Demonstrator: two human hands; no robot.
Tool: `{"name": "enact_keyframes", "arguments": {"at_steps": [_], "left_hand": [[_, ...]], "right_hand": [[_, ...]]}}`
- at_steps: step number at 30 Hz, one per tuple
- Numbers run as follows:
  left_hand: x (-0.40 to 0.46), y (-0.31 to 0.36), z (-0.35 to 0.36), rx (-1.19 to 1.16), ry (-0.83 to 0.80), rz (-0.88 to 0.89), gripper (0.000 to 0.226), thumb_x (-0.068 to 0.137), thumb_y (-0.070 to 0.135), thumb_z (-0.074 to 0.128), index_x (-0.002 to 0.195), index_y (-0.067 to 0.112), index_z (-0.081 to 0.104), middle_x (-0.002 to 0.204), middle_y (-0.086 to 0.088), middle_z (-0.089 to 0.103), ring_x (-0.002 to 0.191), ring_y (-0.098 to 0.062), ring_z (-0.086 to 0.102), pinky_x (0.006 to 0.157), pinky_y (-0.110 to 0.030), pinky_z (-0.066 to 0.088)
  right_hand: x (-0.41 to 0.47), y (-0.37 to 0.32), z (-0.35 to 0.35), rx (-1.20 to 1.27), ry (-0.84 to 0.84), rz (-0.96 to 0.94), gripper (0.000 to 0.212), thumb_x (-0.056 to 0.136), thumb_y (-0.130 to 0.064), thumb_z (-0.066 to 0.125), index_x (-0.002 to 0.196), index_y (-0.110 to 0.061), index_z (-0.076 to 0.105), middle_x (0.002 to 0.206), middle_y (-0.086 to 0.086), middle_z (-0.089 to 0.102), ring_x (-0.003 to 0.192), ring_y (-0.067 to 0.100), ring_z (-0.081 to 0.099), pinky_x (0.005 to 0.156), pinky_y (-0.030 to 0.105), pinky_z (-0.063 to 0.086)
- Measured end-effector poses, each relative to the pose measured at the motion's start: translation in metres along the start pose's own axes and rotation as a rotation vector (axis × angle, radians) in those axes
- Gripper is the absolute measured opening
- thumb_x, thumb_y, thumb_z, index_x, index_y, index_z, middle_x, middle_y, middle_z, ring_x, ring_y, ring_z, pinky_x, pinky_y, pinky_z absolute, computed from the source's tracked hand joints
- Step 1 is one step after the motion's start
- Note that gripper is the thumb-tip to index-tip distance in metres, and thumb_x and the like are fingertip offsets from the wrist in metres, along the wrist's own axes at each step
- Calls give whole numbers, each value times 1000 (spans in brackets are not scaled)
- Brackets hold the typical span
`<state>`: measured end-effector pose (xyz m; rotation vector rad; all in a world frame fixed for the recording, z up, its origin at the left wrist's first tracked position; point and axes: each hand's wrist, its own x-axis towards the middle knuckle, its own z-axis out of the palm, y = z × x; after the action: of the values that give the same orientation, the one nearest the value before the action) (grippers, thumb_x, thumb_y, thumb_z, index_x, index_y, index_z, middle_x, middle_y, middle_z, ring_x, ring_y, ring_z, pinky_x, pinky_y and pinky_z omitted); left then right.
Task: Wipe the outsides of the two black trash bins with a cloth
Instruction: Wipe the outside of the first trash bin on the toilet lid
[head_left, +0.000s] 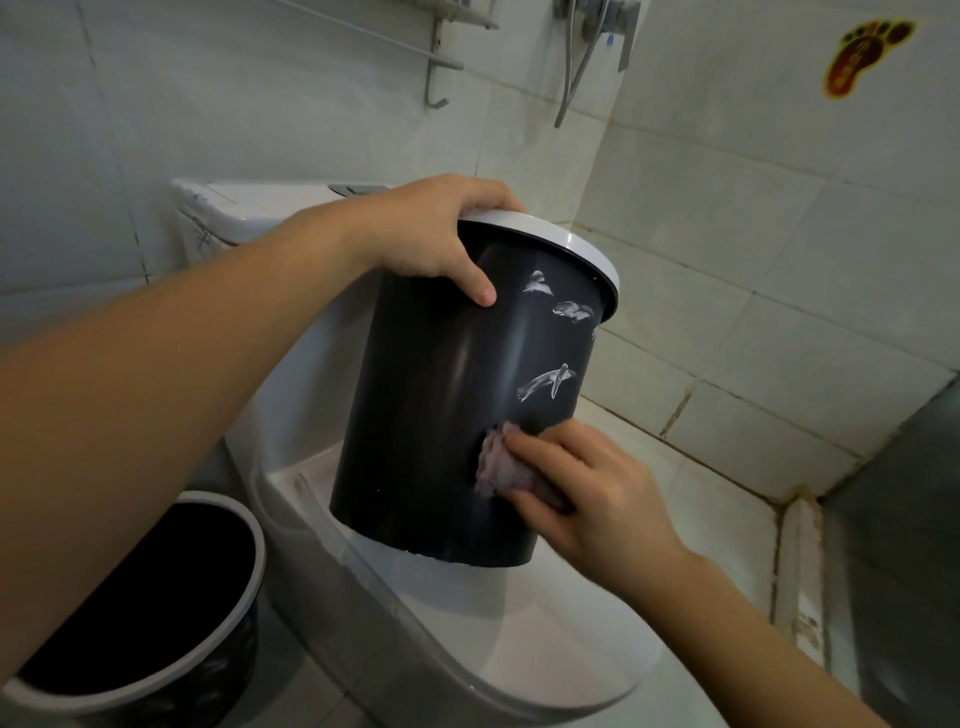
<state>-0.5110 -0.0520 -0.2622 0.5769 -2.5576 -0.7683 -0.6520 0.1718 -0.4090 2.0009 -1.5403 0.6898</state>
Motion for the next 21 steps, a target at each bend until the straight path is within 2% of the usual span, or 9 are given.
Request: {"name": "enact_keyframes", "arguments": {"at_steps": [3, 6, 12, 16, 18, 21], "left_hand": [[-1, 2, 0, 4, -4, 9, 66, 66, 18, 90, 121, 37, 59, 111, 16, 66, 103, -10, 63, 90, -31, 52], [-2, 5, 1, 7, -4, 17, 66, 68, 16, 88, 122, 37, 58, 108, 17, 64, 101, -6, 62, 82, -23, 49], [-2, 8, 4, 10, -8, 18, 64, 66, 19, 89, 117, 40, 58, 109, 15, 66, 101, -10, 64, 88, -33, 53], [-1, 10, 4, 24, -5, 25, 66, 67, 19, 89, 121, 39, 57, 109, 14, 65, 99, -10, 64, 83, -31, 53], [-1, 9, 4, 22, -6, 26, 66, 66, 19, 89, 121, 39, 57, 110, 13, 65, 100, -11, 64, 85, -32, 53], [-3, 8, 4, 12, -4, 24, 66, 65, 20, 90, 119, 39, 58, 109, 13, 67, 101, -12, 65, 89, -36, 54]], "right_hand": [[-13, -9, -1, -16, -116, -134, 31, 95, -33, 63, 121, -17, 69, 92, 2, 60, 76, 17, 56, 58, 27, 49], [-6, -1, -3, -42, -100, -172, 31, 97, -33, 62, 123, -17, 69, 93, 3, 61, 76, 20, 57, 58, 30, 50], [61, 31, -20, -155, 109, 34, 35, 94, -37, 58, 121, -16, 69, 95, 5, 62, 82, 26, 61, 60, 36, 52], [84, 42, -21, -132, 171, 195, 39, 91, -43, 58, 118, -17, 69, 94, 3, 61, 80, 25, 61, 60, 30, 47], [79, 38, -18, -116, 172, 188, 40, 90, -43, 58, 119, -17, 69, 95, 3, 61, 80, 23, 60, 61, 29, 46], [58, 30, -14, -71, 113, 86, 38, 92, -39, 61, 121, -15, 69, 96, 3, 61, 81, 20, 59, 61, 36, 52]]}}
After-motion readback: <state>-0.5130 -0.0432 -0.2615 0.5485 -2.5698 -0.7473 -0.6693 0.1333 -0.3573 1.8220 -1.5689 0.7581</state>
